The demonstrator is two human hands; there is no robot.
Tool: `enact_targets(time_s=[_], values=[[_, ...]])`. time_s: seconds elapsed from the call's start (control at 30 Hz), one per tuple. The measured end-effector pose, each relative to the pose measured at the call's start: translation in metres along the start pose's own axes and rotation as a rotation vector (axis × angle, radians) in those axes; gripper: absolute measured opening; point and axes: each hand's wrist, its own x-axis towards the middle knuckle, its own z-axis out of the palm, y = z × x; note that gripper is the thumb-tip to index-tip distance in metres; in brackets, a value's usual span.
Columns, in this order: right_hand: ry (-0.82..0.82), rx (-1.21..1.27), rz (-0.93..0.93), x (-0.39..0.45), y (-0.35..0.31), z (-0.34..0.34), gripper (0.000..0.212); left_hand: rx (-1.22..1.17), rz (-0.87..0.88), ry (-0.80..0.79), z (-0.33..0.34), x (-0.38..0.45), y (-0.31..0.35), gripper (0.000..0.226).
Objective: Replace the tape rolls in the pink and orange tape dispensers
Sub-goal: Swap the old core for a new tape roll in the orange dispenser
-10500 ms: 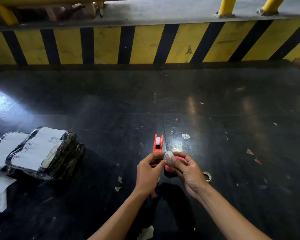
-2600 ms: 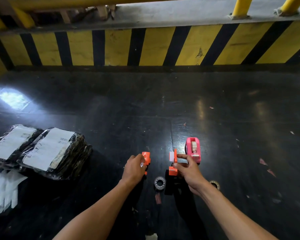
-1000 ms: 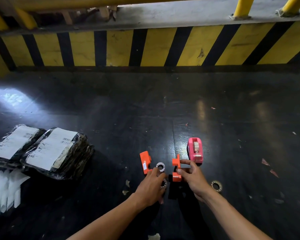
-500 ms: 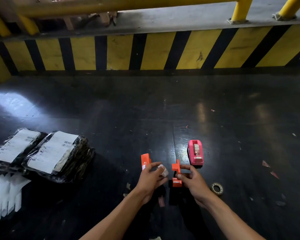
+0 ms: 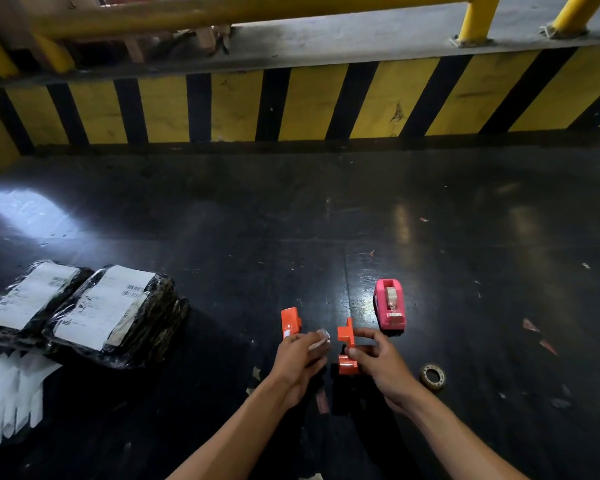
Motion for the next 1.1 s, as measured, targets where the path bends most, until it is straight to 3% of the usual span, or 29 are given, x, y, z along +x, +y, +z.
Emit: enact_targets(time_s=[0.33,0.53,0.83,1.1], values=[[-0.094,0.052,0.008,-0.003,-0.002,0.005,0.049,0.061,0.053,-0.056,0.019,-0.015,-0.001,0.018],[-0.109,0.072,-0.022,-0.005,0.001,0.004,0.057,0.105,0.117,-0.123,0.022,-0.026,0.002,0.032],[-0.173,-0.069,-0.057,-0.004,0.001,-0.005,0.063,0.232,0.178,-0.074,0.019,-0.029,-0.001,0.027],[-0.239,-0.044,-0.019,-0.004,-0.001,-0.007,0.065,0.351,0.260,-0.141,0.019,-0.032,-0.008,0.027]])
